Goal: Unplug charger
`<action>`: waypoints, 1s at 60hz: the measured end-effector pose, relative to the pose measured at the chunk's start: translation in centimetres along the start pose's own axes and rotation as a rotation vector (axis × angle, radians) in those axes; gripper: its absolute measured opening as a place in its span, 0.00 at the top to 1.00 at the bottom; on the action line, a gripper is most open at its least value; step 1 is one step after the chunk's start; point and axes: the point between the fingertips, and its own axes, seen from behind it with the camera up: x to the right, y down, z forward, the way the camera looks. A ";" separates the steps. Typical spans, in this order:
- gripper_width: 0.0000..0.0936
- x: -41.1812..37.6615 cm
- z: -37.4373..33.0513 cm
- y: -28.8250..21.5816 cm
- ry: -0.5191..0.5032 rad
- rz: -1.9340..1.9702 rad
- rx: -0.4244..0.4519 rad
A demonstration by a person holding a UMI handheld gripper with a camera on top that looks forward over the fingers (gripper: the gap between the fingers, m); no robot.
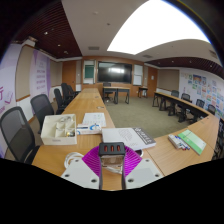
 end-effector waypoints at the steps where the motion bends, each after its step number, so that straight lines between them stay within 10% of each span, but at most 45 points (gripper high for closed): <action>1: 0.73 -1.4 -1.1 -1.3 0.007 0.001 -0.029; 33: 0.58 3.3 0.4 13.7 -0.062 -0.019 -0.214; 46: 0.07 3.6 -4.8 15.9 -0.069 0.009 -0.309; 60: 0.09 4.4 -14.4 13.9 -0.001 -0.047 -0.318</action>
